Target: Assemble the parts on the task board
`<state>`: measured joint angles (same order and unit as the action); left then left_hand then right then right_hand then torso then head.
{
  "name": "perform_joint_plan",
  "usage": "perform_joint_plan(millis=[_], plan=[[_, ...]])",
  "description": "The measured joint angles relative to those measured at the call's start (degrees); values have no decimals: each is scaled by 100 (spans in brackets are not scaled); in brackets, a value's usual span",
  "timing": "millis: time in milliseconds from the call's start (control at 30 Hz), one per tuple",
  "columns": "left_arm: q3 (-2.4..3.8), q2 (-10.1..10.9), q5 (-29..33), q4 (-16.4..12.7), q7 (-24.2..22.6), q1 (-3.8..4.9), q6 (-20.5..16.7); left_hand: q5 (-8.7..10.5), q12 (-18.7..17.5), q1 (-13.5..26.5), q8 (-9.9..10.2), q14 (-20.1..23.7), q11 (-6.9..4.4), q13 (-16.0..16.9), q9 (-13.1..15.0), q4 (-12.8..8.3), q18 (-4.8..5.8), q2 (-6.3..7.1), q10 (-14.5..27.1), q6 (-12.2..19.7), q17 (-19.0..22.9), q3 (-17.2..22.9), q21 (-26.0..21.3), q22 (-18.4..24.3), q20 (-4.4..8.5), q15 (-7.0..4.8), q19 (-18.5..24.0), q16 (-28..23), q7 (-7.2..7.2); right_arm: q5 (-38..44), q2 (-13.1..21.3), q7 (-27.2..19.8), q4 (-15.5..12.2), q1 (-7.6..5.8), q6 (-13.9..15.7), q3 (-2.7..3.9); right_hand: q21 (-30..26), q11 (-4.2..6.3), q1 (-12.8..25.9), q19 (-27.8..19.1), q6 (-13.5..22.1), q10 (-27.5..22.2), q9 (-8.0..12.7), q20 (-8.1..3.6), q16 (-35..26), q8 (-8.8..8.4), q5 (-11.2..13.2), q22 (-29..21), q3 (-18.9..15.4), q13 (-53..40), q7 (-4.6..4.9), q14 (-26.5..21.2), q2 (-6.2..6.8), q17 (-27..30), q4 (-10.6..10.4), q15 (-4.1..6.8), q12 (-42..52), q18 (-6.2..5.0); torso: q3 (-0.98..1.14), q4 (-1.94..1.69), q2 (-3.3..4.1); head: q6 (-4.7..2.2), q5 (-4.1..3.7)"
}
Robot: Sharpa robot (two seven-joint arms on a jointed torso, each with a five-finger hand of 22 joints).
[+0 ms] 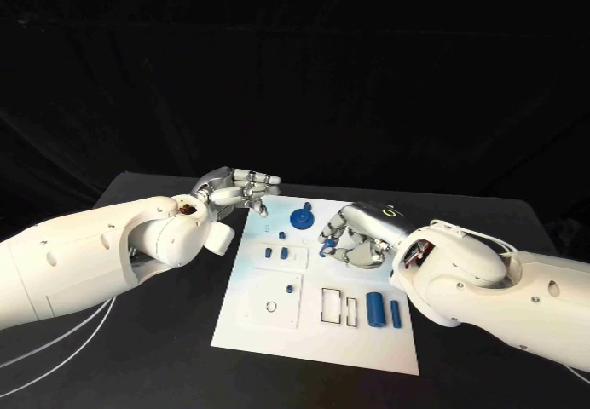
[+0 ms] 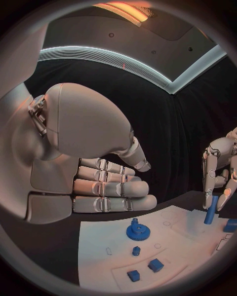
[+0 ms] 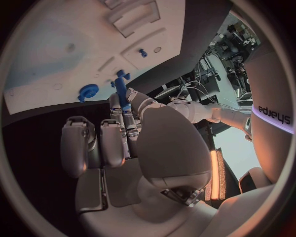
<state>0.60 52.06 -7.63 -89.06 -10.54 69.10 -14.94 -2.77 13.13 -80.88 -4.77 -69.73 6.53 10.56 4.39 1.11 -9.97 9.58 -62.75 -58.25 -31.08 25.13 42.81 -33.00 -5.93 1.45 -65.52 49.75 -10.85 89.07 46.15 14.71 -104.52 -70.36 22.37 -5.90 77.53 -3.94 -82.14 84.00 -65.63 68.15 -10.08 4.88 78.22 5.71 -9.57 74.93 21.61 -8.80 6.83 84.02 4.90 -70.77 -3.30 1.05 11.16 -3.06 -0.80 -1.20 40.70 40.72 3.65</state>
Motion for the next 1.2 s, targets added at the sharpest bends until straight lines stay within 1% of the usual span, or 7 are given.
perform_joint_plan(millis=[167,300,433,633,700,867,1200], plan=[[0,-27,0,14,0,-2,0,0,0,0,0,0,0,0,-5,0,1,0,0,0,0,0,0,0,0,0,0,0,0,-48,-288,-72,-75,134,73,-8,0,-5,0,0,0,5,1,0,0,-1,-5,0,7,2,0,0,0,0,7,0,-7,0,-3,-3,1,-4,59],[-1,-62,0,23,-8,-6,0,0,0,0,0,0,0,0,-5,0,2,0,0,0,0,0,0,0,0,0,0,0,0,-65,-612,-151,-25,336,106,-29,0,-6,0,0,1,6,-4,0,0,-5,-5,-1,7,2,0,0,0,1,7,0,-21,0,-9,-11,1,15,107],[-1,-83,-1,25,-13,-8,-1,0,0,0,0,0,0,0,-5,0,3,0,0,0,0,0,0,0,0,1,0,0,0,-65,-904,-216,182,539,107,-49,0,-8,0,0,19,8,-5,0,0,-5,-35,-1,7,-2,19,0,0,1,8,0,-22,0,-13,-17,2,34,154],[-1,-124,-1,29,-15,-8,-1,0,0,0,0,1,0,0,-4,0,7,0,0,0,-1,0,0,0,0,1,0,0,0,-56,-1173,-297,524,765,97,-76,0,-9,0,0,20,9,-5,0,0,-10,-38,-2,8,-4,19,0,0,1,8,-1,-33,0,-17,-33,5,79,233],[-2,-130,-1,28,-16,-8,-1,0,0,0,0,1,0,0,-4,0,8,0,0,0,-1,0,0,0,0,1,0,0,0,-50,-1229,-321,613,848,92,-86,0,-10,0,0,20,10,-5,0,0,-10,-38,-2,8,-4,19,0,0,1,8,0,-44,0,-18,-32,7,89,270],[-2,-136,0,25,-16,-9,-1,0,0,0,0,1,0,0,-4,0,10,0,0,0,-1,0,0,0,0,1,0,0,0,-36,-1314,-361,745,936,75,-90,0,-15,0,0,21,16,-4,0,0,-10,-38,-2,21,-4,19,0,0,2,22,-1,-50,0,-16,-27,11,123,330],[-2,-137,0,29,-17,-9,-2,0,0,0,0,1,-1,0,-4,0,12,0,-1,0,-1,0,0,0,0,1,0,0,0,31,-1322,-380,847,980,-23,-97,0,-19,0,0,21,19,-2,1,0,-11,-36,-3,49,0,19,0,0,2,50,-1,-44,0,-14,-33,10,165,353]])
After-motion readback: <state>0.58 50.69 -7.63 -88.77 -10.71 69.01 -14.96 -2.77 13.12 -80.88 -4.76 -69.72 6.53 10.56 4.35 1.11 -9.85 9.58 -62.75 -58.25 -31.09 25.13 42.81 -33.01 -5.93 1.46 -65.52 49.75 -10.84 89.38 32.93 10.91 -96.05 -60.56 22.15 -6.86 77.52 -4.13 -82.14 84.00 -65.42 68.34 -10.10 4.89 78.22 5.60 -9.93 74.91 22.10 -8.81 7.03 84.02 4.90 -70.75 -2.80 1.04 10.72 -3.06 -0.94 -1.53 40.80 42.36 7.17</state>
